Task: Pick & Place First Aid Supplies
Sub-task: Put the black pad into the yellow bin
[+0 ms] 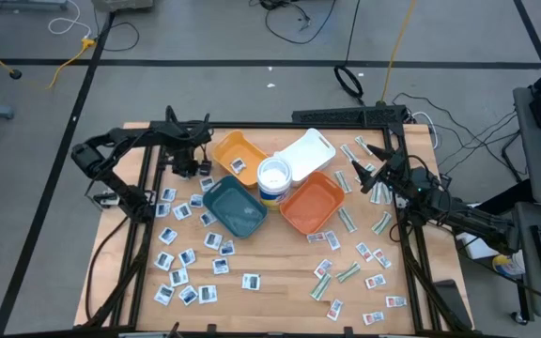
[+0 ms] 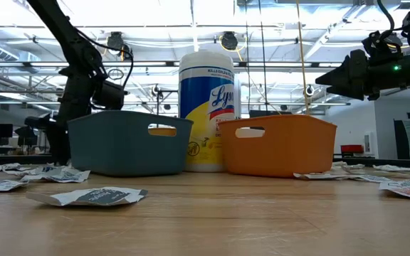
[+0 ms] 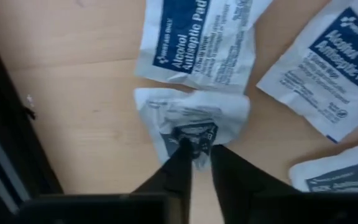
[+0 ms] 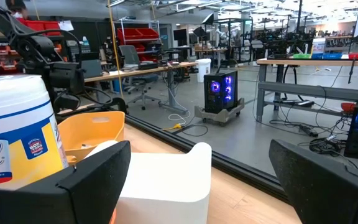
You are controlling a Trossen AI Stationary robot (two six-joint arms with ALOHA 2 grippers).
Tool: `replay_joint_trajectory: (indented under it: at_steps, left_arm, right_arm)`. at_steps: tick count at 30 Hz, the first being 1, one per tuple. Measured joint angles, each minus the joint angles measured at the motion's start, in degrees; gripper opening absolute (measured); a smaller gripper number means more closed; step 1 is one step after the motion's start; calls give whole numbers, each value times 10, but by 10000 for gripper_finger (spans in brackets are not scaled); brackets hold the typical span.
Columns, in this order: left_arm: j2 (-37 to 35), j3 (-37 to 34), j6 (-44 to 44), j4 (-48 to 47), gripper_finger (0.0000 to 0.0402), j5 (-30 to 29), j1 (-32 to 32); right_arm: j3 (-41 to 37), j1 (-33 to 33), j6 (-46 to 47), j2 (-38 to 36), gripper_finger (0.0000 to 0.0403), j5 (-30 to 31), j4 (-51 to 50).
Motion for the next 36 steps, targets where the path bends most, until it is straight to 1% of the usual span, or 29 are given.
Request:
replay_joint_trajectory:
  at_steps: [2, 3, 8, 13, 22, 29, 33, 36]
  left_arm:
    - [0, 0, 2, 5, 15, -3, 0]
    - [0, 0, 2, 6, 9, -3, 0]
    - [-3, -1, 1, 8, 6, -2, 0]
    - [-34, 10, 5, -5, 3, 4, 6]
    - [-90, 66, 30, -102, 1, 4, 12]
    - [-102, 124, 56, -192, 1, 11, 20]
    - [-103, 158, 75, -231, 1, 16, 27]
    - [-103, 176, 85, -243, 1, 15, 33]
  right_arm:
    - [0, 0, 0, 0, 377, 0, 0]
    - [0, 0, 0, 0, 377, 0, 0]
    - [0, 0, 0, 0, 377, 0, 0]
    - [0, 0, 0, 0, 377, 0, 0]
    - [0, 0, 0, 0, 377, 0, 0]
    - [0, 0, 0, 0, 377, 0, 0]
    - [0, 0, 0, 0, 377, 0, 0]
    - [0, 0, 0, 0, 377, 0, 0]
